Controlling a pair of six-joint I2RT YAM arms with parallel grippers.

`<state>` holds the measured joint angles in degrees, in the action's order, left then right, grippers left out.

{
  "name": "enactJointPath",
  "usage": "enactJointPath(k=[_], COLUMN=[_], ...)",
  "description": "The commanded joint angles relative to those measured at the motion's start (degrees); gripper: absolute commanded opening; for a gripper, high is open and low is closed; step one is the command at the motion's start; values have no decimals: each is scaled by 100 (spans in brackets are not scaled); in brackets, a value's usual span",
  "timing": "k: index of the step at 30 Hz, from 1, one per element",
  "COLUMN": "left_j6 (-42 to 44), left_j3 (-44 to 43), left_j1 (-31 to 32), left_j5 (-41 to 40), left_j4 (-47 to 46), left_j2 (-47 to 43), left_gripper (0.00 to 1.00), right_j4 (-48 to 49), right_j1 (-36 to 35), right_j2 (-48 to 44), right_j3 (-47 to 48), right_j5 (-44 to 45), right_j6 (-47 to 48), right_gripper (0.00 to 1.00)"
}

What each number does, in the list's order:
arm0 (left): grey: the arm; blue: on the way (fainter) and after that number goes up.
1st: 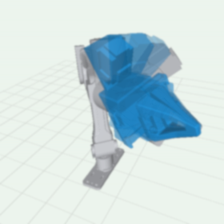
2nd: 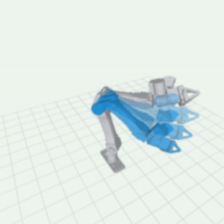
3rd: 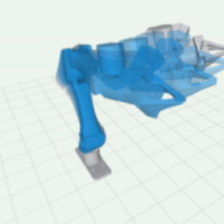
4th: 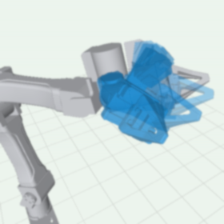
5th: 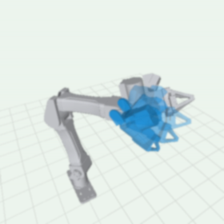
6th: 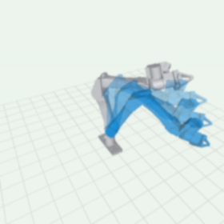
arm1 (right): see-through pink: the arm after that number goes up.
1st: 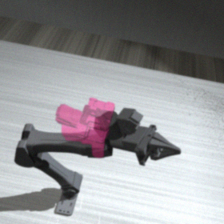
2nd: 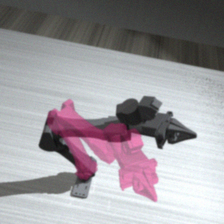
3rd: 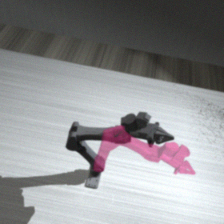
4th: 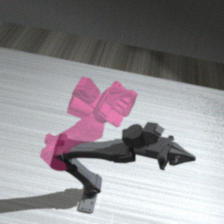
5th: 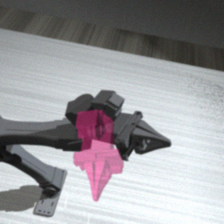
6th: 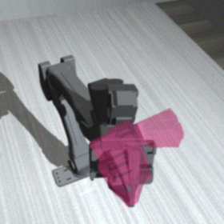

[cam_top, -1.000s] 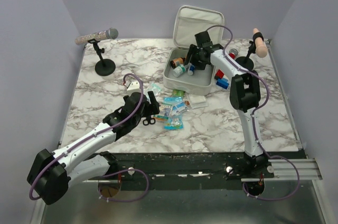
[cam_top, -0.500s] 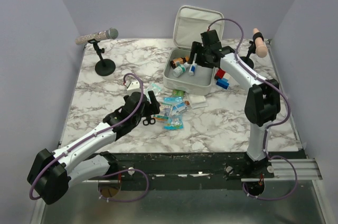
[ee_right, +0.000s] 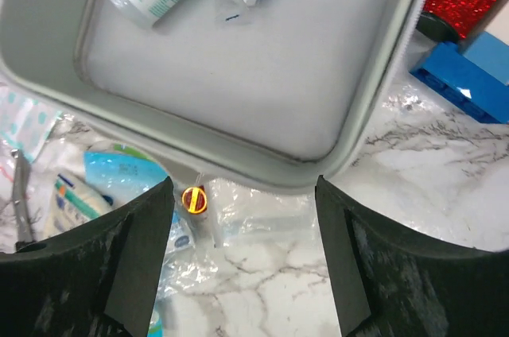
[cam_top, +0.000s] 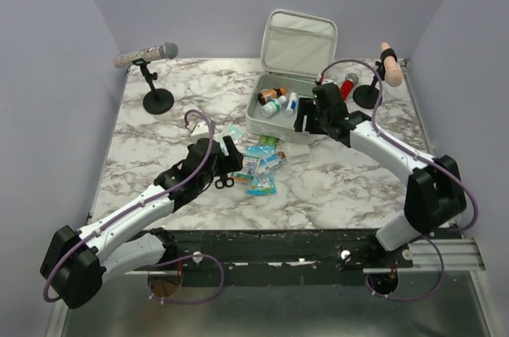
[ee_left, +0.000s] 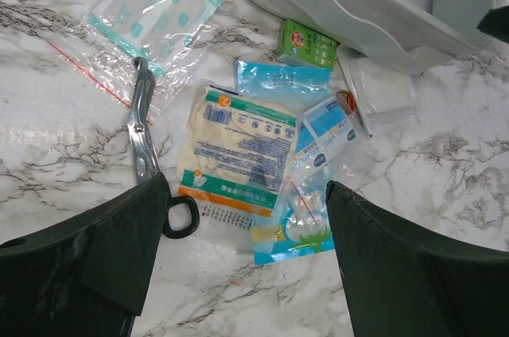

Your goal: Organize the medicine kit

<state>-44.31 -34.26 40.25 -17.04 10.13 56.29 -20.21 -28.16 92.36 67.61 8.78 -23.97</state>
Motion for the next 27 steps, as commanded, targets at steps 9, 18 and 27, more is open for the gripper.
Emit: enactJointPath(k=[9,18,27], left_j6=[-271,-350,-262], left_j3=[7,86,130], left_j1=[18,18,18], left_j5=[385,359,254], left_j4=[-328,-187,-90], left_j2=[374,260,119], left_gripper=[91,91,91], right_j4=[694,922,852], right_j1=[-58,-84,-75], right_j2=[-940,36,564], right_j3=[-1734,-1471,-1417], right_j5=[-112,89,-25], right_j6=[-144,-319,-433], right_gripper=[80,79,51])
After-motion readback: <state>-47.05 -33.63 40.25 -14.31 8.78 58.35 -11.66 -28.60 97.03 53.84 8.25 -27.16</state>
